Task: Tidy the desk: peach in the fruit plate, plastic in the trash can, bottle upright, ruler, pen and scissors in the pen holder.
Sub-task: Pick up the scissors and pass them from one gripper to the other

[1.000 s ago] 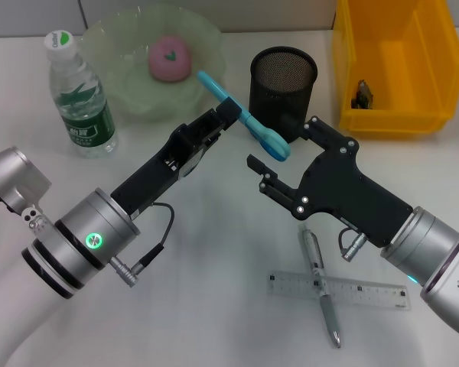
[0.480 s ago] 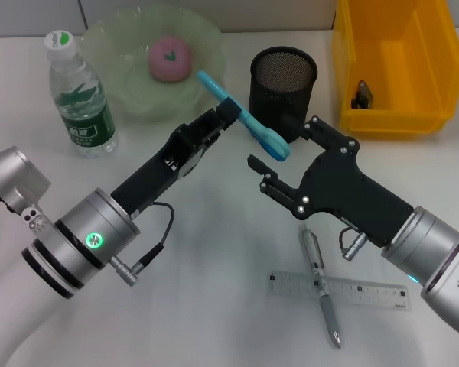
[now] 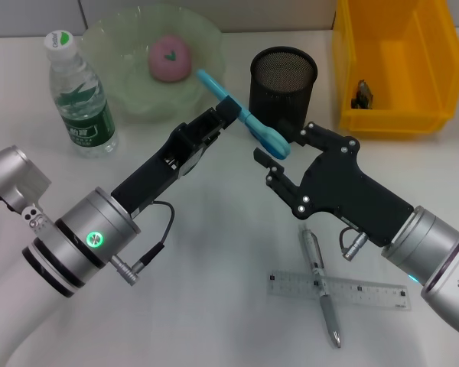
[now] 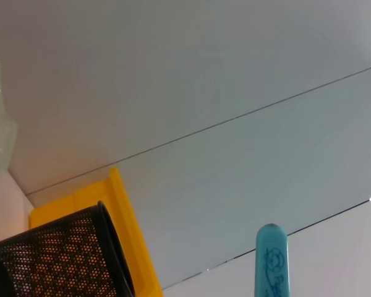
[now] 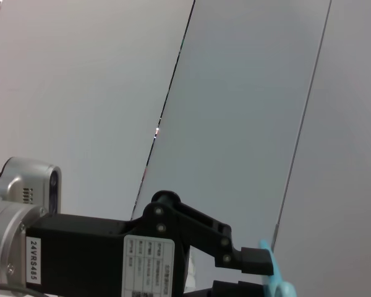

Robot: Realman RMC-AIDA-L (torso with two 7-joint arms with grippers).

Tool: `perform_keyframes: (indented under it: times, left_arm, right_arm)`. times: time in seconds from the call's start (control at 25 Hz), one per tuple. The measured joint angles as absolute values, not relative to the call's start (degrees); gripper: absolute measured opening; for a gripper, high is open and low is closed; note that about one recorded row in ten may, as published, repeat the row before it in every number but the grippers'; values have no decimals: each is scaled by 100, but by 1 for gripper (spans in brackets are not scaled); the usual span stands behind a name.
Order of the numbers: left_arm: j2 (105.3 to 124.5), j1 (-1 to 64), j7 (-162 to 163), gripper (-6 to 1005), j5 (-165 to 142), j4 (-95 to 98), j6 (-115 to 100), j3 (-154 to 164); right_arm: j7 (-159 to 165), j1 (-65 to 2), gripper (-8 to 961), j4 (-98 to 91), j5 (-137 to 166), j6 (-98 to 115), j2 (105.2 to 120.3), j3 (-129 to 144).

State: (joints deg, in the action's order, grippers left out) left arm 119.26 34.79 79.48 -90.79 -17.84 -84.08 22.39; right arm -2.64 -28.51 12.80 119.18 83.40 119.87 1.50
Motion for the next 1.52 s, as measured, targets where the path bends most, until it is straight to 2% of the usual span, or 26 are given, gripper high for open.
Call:
perform_keyframes:
  times: [0.4, 0.52, 1.52]
  left_arm:
    - [11926, 3428, 7937, 300, -9656, -1783, -8373, 1755]
    - [11926, 3427, 7936, 301, -9657, -1783, -8373, 1755]
    - [11926, 3324, 7920, 311, -9665, -1730, -8360, 1723]
  right_arm:
    - [-247, -2874, 236, 1278, 11911, 8291, 11986, 144]
    - [-249, -2874, 97, 1281, 11911, 8278, 11987, 144]
    - [-249, -2868, 93, 1288, 11920, 8282, 11988, 90]
